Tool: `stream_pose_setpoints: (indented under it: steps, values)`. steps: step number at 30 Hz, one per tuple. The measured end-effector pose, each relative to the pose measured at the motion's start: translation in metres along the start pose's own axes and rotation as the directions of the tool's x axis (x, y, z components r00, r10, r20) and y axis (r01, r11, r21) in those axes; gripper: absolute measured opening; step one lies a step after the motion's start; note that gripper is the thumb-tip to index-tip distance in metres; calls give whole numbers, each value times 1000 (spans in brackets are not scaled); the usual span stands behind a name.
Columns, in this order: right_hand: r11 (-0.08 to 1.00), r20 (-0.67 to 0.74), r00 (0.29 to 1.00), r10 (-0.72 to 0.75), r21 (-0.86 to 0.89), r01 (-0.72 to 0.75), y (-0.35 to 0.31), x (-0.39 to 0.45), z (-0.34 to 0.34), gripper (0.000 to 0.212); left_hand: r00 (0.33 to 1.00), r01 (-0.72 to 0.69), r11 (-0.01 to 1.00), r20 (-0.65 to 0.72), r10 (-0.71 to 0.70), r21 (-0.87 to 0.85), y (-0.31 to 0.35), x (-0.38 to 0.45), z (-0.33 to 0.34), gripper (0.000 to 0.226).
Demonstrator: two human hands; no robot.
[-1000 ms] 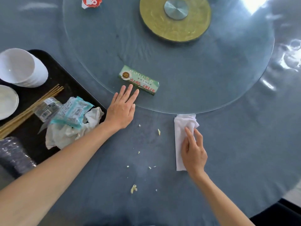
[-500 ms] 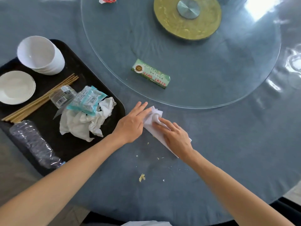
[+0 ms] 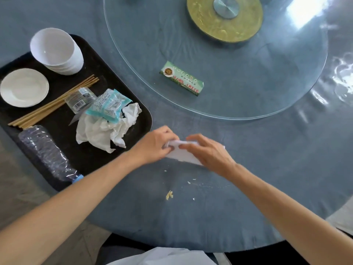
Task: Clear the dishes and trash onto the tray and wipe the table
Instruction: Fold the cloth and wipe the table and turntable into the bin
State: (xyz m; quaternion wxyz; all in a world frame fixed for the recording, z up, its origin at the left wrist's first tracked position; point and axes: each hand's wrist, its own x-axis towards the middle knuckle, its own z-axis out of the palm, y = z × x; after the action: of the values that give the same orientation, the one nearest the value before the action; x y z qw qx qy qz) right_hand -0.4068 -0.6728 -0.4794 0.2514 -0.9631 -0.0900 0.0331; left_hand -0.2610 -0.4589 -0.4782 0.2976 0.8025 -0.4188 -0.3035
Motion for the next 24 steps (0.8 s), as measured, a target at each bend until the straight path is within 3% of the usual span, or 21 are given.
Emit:
stream_pose_setpoints:
  steps: [4, 8, 11, 19, 24]
  values:
    - [996, -43, 998, 47, -68, -50, 28, 31, -27, 43, 995, 46, 999, -85, -45, -1, 13, 42, -25, 26]
    - [989, 78, 993, 94, -118, -84, 47, 37, -17, 57, 987, 141, 983, -92, -130, 120, 6, 55, -13, 30]
    - [984, 0, 988, 152, -94, -151, 44, 17, 0, 58, 970, 190, 973, -181, -166, 128, 2, 41, 7, 30]
    - [999, -67, 998, -5, -52, 1, 1, -62, 42, 44, 960, 157, 984, -245, -132, 85, 6, -56, 65, 34]
    - [998, -40, 998, -55, -25, 54, -30, -103, 62, 62, 966, 211, 977, -154, -207, 10, 18, -104, 88, 35]
